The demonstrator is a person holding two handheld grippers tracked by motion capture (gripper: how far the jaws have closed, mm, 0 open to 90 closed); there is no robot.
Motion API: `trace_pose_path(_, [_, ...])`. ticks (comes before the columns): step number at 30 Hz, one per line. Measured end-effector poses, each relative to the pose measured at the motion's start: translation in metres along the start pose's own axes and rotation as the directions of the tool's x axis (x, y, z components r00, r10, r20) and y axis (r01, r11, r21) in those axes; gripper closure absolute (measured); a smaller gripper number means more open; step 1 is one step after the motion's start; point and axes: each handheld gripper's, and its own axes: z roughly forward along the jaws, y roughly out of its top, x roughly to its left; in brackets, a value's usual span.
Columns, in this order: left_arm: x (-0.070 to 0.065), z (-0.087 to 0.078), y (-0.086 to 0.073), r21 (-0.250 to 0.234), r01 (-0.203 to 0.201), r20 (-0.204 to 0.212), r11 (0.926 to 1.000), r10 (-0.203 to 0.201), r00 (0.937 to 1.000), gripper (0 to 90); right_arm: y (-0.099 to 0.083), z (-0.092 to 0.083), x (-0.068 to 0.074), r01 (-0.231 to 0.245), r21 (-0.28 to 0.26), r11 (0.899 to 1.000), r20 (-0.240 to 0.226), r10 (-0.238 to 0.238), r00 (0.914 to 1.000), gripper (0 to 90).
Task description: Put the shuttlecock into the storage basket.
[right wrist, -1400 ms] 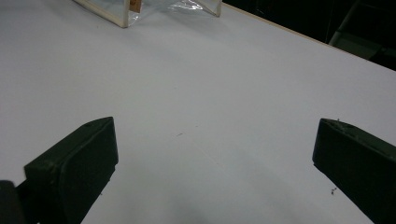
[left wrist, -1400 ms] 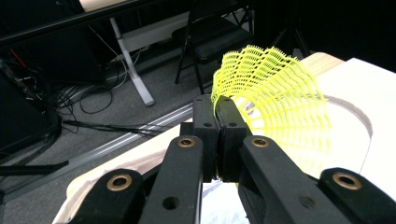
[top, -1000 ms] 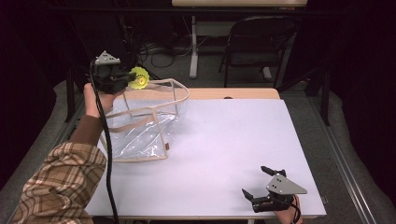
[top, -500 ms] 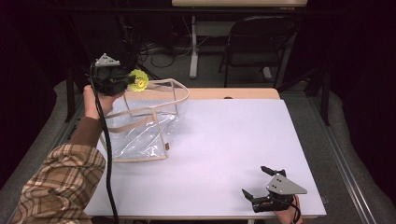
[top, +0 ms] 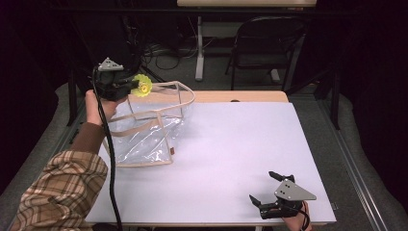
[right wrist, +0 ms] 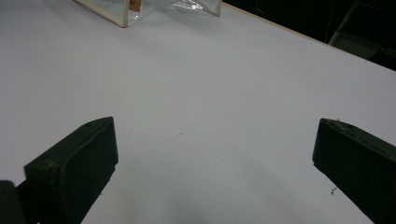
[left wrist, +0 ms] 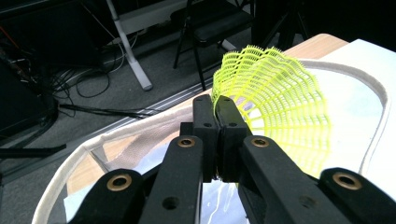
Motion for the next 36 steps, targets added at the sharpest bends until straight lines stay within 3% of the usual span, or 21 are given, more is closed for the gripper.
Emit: trace_pose_path(36, [-0.0051, 0.0059, -0.0060, 0.086, -0.025, 0.019, 0.9960, 0.023, 0.9995, 88.9, 0.0001, 0.0002, 0.0002, 0.002, 0.002, 1.000, 0.000, -0.002, 1.0000, 0.0])
